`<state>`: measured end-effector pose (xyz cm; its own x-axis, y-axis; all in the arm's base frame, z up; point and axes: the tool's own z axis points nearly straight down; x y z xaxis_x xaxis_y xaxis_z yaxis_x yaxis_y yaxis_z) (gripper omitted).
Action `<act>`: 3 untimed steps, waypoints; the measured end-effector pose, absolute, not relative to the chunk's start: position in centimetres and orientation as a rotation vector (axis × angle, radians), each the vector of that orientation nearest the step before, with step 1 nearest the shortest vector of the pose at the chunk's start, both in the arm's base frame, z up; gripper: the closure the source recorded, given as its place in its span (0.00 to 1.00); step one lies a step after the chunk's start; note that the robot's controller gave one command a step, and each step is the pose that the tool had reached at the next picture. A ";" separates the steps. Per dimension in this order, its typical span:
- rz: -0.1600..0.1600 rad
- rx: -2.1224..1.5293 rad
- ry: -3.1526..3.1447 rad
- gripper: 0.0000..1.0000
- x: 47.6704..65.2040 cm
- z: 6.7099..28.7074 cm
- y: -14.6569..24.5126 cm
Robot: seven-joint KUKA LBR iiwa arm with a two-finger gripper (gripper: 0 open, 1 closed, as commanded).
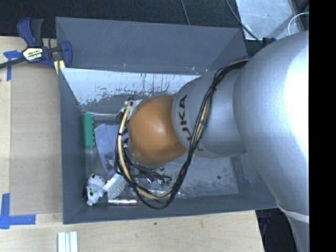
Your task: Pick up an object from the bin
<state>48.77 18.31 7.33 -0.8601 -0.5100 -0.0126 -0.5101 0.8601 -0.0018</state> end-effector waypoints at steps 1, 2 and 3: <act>0.002 -0.954 2.983 0.00 50.7 7.3 19.5; 0.001 -1.373 2.810 0.00 49.3 10.1 24.2; -0.002 -1.290 2.840 0.00 48.9 7.2 16.1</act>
Offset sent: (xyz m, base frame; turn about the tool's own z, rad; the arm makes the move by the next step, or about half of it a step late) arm 0.0050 0.0580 0.0267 -0.3753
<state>48.94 16.12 7.22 -0.6576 -0.7531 -0.0199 -0.7531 0.6579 -0.0106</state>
